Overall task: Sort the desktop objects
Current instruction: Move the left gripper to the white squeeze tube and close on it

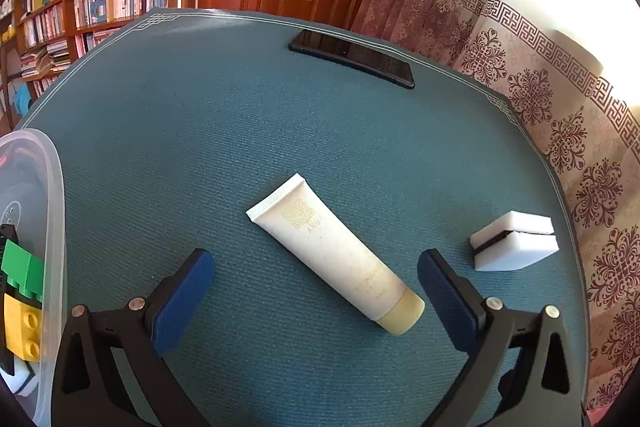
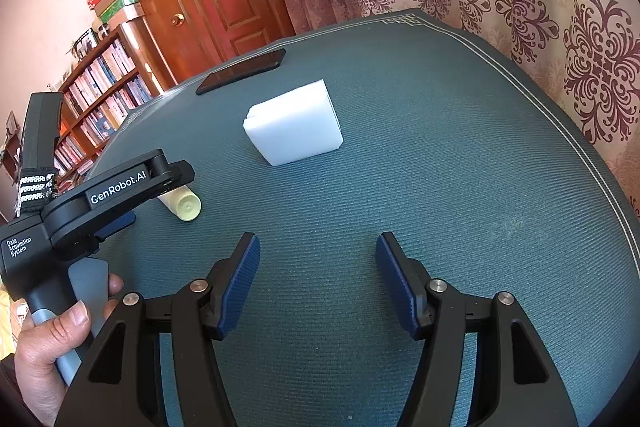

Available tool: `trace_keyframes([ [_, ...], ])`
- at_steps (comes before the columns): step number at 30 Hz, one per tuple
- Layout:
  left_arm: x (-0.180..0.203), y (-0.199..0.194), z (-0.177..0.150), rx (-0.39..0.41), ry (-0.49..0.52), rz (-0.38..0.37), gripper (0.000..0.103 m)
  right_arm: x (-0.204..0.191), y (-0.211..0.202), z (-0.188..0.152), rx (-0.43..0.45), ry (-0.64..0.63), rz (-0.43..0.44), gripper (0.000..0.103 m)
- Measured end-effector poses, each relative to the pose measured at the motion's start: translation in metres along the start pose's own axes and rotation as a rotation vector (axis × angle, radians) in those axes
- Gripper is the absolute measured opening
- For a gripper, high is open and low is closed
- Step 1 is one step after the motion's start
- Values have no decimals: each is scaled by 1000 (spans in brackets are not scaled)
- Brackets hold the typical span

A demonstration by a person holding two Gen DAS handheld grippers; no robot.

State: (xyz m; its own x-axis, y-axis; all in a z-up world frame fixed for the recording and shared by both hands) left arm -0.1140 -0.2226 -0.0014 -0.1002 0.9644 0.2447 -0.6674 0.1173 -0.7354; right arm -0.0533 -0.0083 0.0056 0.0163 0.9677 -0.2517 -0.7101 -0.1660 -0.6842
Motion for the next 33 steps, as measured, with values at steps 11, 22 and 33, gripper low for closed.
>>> trace_keyframes([
  [11,-10,-3,-2,12,62,8,102,1,1,1,1,-3,-3,65],
  [22,-4,2,-5,-7,133,55,102,0,1,1,3,-4,-2,66],
  [33,5,0,-5,12,191,-2,67,2,-1,0,14,15,-19,66],
])
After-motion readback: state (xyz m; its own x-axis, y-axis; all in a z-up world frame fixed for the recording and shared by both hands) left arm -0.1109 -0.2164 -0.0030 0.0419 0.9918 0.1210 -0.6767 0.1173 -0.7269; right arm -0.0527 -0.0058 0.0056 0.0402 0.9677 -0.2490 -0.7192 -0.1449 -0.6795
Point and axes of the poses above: each gripper's, at about its wrist camera, not at the fingertips, and y roughly the way its jaws point, x to its right, z to its top, the point moved 2 cm from there along y, roughly the way its jaws point, and after that the axes turned 2 degrees about -z, right-handed, at the moved point
